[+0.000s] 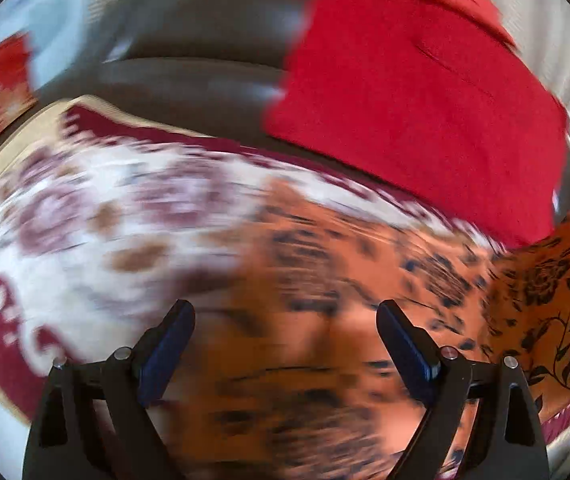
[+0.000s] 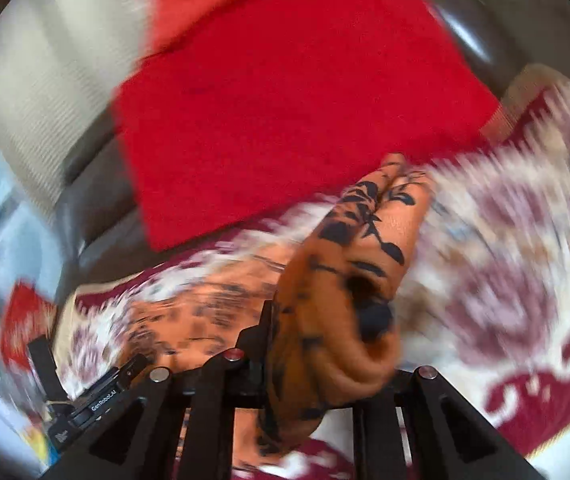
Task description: Fold small clothes
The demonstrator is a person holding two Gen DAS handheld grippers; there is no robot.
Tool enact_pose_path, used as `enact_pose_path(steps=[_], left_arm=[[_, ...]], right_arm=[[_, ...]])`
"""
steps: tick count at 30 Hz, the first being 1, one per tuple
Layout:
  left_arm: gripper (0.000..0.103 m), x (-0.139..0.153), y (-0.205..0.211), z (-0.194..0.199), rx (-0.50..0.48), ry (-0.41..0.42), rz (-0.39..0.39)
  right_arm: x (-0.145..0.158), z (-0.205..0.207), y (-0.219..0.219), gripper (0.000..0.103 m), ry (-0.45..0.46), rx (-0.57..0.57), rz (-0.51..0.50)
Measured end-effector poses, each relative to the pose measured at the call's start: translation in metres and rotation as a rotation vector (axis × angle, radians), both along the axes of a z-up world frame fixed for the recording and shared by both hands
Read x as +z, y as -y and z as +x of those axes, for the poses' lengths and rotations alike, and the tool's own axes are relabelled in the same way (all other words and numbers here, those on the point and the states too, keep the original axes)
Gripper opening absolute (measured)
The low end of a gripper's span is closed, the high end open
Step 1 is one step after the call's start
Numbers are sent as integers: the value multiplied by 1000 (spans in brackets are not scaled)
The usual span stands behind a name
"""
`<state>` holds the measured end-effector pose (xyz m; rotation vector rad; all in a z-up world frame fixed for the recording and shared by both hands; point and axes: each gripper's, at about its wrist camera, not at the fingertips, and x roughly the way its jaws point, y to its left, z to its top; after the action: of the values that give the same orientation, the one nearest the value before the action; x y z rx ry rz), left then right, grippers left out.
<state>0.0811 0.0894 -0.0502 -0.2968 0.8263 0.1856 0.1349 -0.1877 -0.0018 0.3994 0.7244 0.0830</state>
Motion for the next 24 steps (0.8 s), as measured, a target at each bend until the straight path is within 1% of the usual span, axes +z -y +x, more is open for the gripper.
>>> enact_pose_path(steps=[1,2,3,5,6,7,9,11,12,13,15,16,17,18,20,21,22,23,24], left_arm=[[92,-1,-24,-11,56,-3,-14],[92,-2,-38,-19,91,-8,-25],[92,-5,-56,-27,126,-15,-41],[92,-12,-82,-44,185,-32,-64],[92,-14,-91,-48,198,-42,-74],[92,-17,-98,-52,203,-53,-85],[92,-19,-105,-56,200,-57,-100],[92,-14,-106,-57,167,-44,-120],[92,-11,-104,-56,145,-32,-133],[92,-5,-100,-52,109,-15,-161],[92,5,-94,-42,26,17,-241],[92,13,-90,-32,-42,41,-310],[92,18,-85,-22,-90,47,-354],[92,20,-81,-14,-120,46,-367],[92,27,-66,5,-198,41,-355],[92,25,-59,15,-238,21,-367],[92,20,-55,22,-252,-11,-375],[92,15,-51,28,-256,-41,-377],[92,10,-47,34,-267,-65,-377]], right_arm=[[12,3,-25,18,30,46,-46],[21,6,-59,18,60,111,-97],[25,8,-87,18,77,165,-128],[17,12,-143,18,79,275,-180],[4,15,-171,18,60,327,-208],[-10,19,-194,21,31,366,-230],[-55,29,-241,21,-82,463,-281],[-94,30,-269,23,-158,532,-330],[-94,23,-276,23,-113,515,-381],[-91,20,-276,23,-100,507,-387],[-80,24,-269,23,-108,501,-327],[-76,27,-265,23,-107,496,-304],[-70,31,-264,23,-100,487,-291],[-69,30,-264,23,-96,484,-291],[-75,24,-269,25,-101,489,-318],[-80,24,-272,28,-110,494,-323],[-85,23,-274,30,-121,498,-318],[-86,19,-272,32,-117,497,-299],[-84,15,-268,36,-102,498,-275]])
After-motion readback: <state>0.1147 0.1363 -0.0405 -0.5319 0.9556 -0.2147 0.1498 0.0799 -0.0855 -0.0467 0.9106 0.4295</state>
